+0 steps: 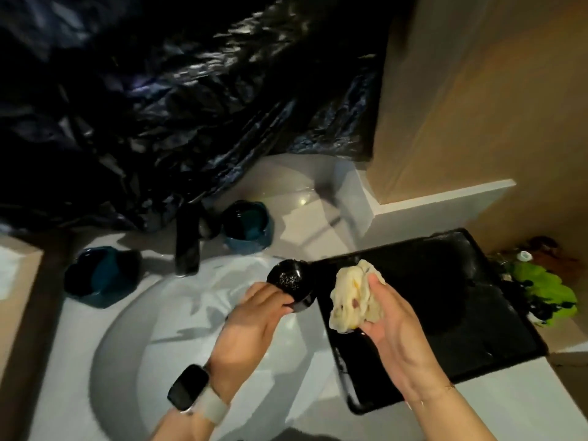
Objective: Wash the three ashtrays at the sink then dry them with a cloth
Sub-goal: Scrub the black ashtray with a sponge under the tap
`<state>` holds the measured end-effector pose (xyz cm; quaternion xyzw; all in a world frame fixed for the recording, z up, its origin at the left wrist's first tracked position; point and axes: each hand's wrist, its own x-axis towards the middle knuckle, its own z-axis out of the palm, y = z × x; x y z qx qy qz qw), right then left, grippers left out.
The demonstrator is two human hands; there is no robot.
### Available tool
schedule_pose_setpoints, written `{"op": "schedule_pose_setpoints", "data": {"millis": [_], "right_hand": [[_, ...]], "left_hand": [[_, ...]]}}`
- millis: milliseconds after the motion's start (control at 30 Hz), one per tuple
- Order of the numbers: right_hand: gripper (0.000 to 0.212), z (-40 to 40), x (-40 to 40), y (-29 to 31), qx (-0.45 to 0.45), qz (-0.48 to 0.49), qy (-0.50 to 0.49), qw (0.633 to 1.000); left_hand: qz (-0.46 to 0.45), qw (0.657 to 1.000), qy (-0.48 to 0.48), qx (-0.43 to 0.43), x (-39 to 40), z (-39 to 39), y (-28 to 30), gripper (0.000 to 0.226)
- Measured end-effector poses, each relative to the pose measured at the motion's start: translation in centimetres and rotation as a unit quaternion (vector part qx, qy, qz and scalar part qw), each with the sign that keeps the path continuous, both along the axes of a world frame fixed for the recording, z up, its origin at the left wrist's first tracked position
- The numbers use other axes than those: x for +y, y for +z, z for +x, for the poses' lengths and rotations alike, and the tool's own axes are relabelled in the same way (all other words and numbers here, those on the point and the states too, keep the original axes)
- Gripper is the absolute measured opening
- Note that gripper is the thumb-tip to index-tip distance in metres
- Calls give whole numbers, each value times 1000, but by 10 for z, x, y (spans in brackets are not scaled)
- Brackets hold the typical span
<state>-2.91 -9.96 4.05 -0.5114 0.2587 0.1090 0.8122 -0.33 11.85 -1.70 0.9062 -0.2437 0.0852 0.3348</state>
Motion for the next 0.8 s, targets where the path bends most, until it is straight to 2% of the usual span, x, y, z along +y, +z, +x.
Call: {"op": "schedule_pose_setpoints", "data": {"millis": [133, 200, 267, 500, 633, 800], "right_hand": [[35, 15, 44, -13, 26, -16, 31, 999], [34, 19, 62, -20, 39, -23, 51, 998], [33, 21, 76, -24, 53, -26, 67, 996], [36, 21, 102, -47, 100, -3, 14, 995], [40, 18, 113, -51, 91, 26, 13, 995], [29, 19, 121, -53, 91, 0, 29, 995]], "left_hand": [[39, 997, 67, 2, 53, -13, -20, 22], [58, 994, 94, -14, 74, -11, -30, 10], [97, 988, 113, -31, 91, -8, -38, 15], [80, 985, 149, -32, 105, -10, -62, 11], [64, 986, 155, 7, 105, -10, -70, 27], [7, 973, 200, 111, 104, -10, -69, 9]]}}
